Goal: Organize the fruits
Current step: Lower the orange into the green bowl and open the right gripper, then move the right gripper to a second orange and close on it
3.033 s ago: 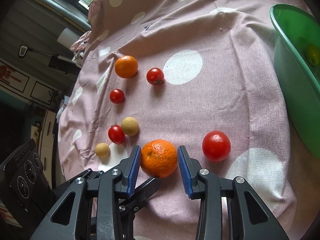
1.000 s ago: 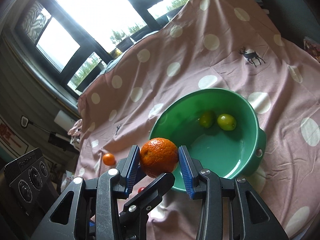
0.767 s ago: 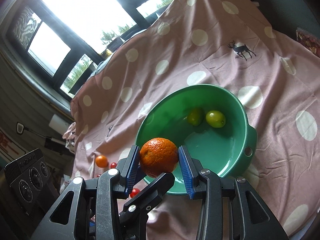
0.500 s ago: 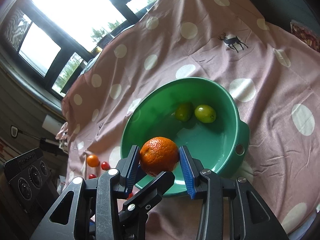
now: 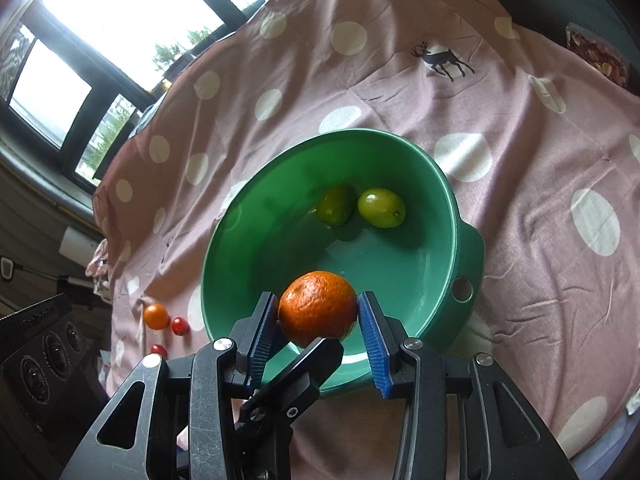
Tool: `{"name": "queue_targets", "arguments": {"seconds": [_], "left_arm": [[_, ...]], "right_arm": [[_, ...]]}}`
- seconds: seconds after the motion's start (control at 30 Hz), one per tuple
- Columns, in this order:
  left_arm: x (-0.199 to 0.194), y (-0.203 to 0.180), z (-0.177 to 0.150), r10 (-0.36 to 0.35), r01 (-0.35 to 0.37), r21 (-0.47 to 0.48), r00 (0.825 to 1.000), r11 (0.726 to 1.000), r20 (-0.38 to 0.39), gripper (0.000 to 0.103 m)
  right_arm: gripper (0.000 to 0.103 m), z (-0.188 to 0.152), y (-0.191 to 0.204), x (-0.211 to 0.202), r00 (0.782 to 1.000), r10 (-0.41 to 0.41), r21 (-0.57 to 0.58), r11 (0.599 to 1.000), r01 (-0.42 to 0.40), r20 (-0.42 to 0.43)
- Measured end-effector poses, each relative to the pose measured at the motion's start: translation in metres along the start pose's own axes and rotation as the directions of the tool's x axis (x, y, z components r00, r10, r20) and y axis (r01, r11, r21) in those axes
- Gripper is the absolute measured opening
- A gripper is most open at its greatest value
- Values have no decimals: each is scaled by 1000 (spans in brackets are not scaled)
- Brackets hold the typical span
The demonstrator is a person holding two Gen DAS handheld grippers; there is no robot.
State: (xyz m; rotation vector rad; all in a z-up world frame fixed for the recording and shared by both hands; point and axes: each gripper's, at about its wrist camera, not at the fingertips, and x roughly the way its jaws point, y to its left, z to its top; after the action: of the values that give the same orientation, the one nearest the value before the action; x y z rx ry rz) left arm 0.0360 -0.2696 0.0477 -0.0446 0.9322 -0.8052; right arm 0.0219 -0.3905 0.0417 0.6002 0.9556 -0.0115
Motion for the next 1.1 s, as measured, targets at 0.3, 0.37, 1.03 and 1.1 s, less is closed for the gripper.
{"name": "queue_targets", "arguments": {"seconds": [0.3,0.37,1.03,1.1], "left_arm": [[-50,19,-3,55,-50,-48,993,998,108,76],[-67,25,-6,77,-68,-70,987,995,140,81],[-205,138,-80,462,-341,-417,855,842,235,100],[-212,153,-91,475,-337,-456,850,824,230,102]], "right_arm": [[60,-2,14,-20,993,-19,-39,999,24,116],[63,-2,18,-23,990,-23,-49,998,30,138],[75,-28,89,-18,978,24,-255,966,30,205],[75,-32,97,-14,980,26,-280,960,32,200]]}}
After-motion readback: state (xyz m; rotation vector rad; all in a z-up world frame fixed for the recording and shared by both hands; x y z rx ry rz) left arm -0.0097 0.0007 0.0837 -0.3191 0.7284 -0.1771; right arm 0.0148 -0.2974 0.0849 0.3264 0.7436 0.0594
